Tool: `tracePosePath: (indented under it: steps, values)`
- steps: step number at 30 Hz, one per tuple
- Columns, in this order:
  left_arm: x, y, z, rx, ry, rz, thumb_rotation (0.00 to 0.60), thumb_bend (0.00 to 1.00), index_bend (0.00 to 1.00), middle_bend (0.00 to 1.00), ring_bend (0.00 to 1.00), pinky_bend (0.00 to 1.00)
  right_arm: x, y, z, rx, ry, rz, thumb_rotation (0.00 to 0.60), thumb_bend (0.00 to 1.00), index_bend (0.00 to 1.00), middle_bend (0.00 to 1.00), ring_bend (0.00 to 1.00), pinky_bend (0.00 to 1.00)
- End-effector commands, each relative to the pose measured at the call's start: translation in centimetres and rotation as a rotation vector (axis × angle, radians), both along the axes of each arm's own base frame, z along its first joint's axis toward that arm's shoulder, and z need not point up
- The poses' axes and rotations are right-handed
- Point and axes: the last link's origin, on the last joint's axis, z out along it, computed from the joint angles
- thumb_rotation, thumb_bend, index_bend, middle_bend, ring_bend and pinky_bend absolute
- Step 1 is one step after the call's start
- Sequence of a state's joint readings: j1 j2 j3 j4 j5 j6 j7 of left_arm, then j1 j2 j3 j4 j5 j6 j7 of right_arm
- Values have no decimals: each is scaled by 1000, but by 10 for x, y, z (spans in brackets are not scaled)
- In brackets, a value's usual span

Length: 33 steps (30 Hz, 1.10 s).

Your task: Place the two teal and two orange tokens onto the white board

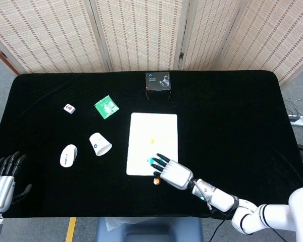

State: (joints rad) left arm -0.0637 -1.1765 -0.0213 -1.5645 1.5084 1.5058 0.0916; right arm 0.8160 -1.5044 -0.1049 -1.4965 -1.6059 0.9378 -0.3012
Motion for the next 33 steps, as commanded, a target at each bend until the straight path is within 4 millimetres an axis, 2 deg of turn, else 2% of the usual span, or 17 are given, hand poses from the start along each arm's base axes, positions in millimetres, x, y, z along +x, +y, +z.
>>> tracePosePath:
  steps: [1, 21, 33]
  values:
    - [-1, -1, 0, 1, -1, 5, 600, 329, 60, 0, 30, 0, 0, 3, -5, 4, 17, 32, 600, 442, 348, 155, 0, 0]
    - [-8, -2, -1, -1, -6, 22, 600, 329, 61, 0, 30, 0, 10, 4, -23, -7, 47, 105, 600, 443, 348, 148, 0, 0]
    - [-11, -3, -2, 0, -12, 21, 600, 328, 61, 0, 30, 0, 7, 4, -28, -18, 67, 107, 600, 443, 349, 76, 0, 0]
